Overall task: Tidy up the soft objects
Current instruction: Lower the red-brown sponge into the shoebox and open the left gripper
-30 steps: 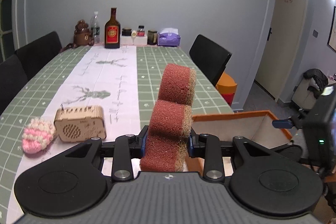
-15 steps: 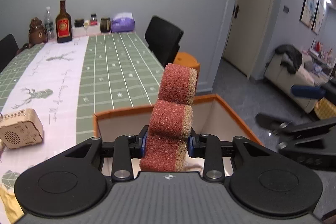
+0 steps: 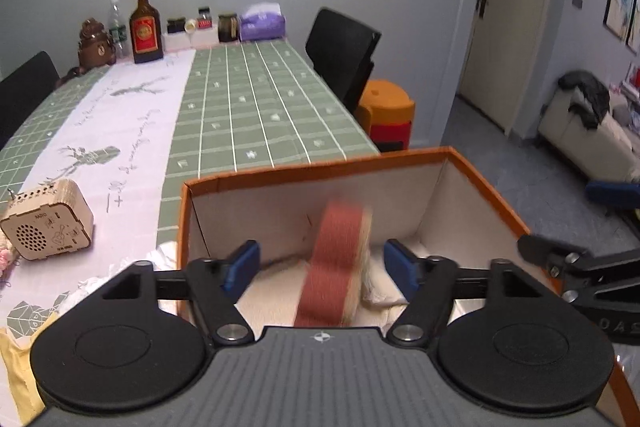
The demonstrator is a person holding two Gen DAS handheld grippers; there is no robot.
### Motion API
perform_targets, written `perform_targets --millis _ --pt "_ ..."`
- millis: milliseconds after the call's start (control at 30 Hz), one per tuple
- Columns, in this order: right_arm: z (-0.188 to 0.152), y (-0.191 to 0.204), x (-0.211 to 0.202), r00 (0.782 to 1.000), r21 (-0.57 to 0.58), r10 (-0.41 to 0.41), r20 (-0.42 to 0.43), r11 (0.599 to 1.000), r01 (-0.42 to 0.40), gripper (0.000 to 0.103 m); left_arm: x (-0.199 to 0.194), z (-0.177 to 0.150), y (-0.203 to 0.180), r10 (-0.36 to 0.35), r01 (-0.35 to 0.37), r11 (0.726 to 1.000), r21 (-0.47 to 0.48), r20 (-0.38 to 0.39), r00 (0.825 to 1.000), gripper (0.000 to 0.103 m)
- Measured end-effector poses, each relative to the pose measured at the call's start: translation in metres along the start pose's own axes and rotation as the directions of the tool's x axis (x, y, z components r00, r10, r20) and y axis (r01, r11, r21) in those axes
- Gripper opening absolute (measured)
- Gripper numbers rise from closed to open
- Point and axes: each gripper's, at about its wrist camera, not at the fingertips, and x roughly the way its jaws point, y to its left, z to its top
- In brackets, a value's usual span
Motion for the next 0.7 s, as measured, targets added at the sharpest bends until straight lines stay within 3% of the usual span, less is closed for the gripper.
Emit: perform_targets --millis 333,633,700 --pt "0.007 0.012 -0.003 0.999 -0.016 0.042 0.010 0.999 -0.042 0.080 -0.038 0.012 0.031 -0.033 0.041 0.995 -0.092 0.081 0.996 0.086" --pt "0.023 0.040 -0.008 0.989 -0.027 0.149 -0.005 0.988 -0.149 0.079 -0.063 -0.001 0.075 0.049 -0.030 0.986 -0.163 0.115 0.992 0.086" --pt "0.026 0.046 -0.005 0.984 -0.010 0.181 -0.005 0.984 -0.181 0.069 -0.066 -0.006 0.086 0.074 -0.052 0.980 -0.192 0.111 0.991 0.086"
